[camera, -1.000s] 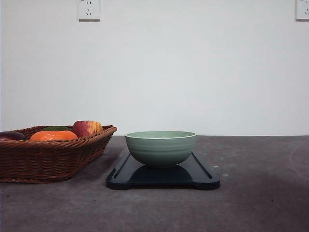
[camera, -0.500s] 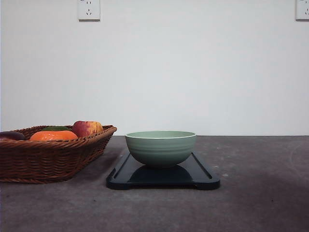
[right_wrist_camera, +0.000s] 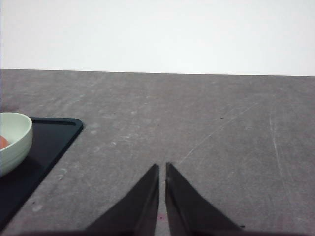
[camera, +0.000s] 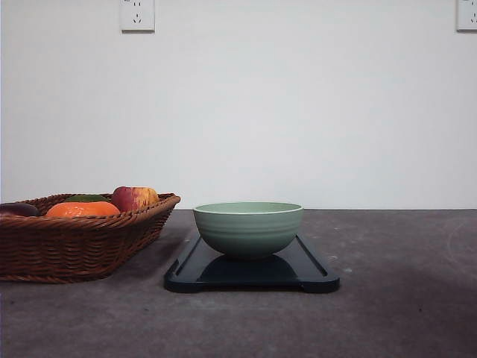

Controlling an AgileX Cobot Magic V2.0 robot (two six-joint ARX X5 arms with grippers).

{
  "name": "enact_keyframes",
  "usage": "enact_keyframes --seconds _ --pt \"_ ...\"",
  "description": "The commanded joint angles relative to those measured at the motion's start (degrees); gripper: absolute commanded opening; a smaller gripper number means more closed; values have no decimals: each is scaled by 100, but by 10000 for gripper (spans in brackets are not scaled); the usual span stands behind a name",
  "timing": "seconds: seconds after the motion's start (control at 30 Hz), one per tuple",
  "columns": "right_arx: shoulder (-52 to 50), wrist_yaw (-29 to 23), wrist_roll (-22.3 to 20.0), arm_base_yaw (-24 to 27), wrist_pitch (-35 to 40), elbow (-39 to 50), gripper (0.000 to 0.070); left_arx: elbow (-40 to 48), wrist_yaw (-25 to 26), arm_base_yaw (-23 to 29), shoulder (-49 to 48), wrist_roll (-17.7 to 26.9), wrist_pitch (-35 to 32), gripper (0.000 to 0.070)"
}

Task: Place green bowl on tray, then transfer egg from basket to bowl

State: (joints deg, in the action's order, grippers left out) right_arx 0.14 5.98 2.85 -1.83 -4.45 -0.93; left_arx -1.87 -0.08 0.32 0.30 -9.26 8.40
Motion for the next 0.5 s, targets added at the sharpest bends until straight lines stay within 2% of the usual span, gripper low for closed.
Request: enact_keyframes --seconds 0.0,0.47 --pt "7 -4 59 -2 66 26 16 107 -12 4 -11 -26 -61 0" --pt "7 -4 59 -2 66 26 16 107 -11 4 -11 -26 -61 0"
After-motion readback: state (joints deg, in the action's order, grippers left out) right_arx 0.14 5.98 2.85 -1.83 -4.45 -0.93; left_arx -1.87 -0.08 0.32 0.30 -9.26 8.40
